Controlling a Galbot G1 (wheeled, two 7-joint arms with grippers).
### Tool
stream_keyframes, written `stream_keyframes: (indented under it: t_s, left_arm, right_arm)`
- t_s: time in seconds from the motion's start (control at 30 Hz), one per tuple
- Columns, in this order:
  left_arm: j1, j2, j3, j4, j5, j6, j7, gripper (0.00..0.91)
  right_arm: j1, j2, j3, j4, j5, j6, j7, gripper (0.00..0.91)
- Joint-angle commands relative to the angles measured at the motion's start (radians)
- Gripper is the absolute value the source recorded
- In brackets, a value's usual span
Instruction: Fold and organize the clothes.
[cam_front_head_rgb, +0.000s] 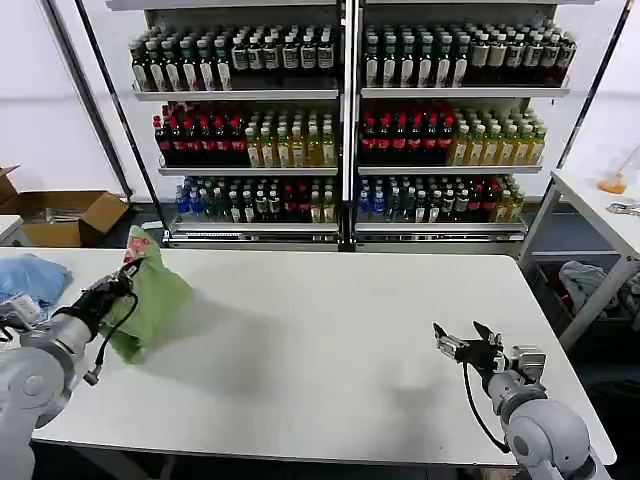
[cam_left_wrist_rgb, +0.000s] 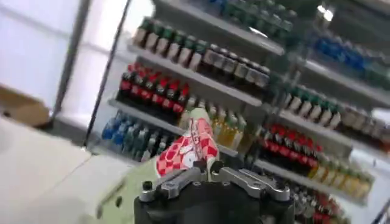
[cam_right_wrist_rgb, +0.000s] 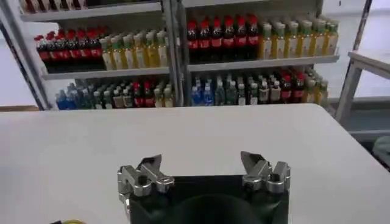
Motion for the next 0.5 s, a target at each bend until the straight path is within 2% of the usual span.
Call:
stream_keyframes:
  t_s: [0.03, 0.1, 0.2, 0.33, 0.5]
  left_arm:
    - [-0.041, -0.100, 0.547, 0.106, 0.860, -0.046, 0.048, 0.020]
    - [-0.046, -0.146, 0.601, 0.125, 0.981, -0.047, 0.044, 0.020]
    - [-0.051, -0.188, 0.663, 0.080, 1.013, -0.035, 0.043, 0.020]
    - [-0.080, -0.216, 0.717, 0.014, 0.910, 0.017, 0.037, 0.020]
    - [-0.160, -0.272, 0.782, 0.054, 0.759, 0.059, -0.018, 0.020]
  right_arm:
    - [-0.028, 0.006, 0.014, 0.015, -0.004, 0.000, 0.001, 0.907]
    - [-0.032, 0.005, 0.019, 0.019, -0.004, -0.001, 0.002, 0.907]
    - [-0.033, -0.001, 0.027, 0.027, -0.002, -0.005, 0.004, 0.907]
    - [-0.039, -0.007, 0.037, 0.031, -0.001, -0.006, 0.004, 0.907]
    - [-0.042, -0.004, 0.042, 0.039, -0.001, -0.007, 0.004, 0.907]
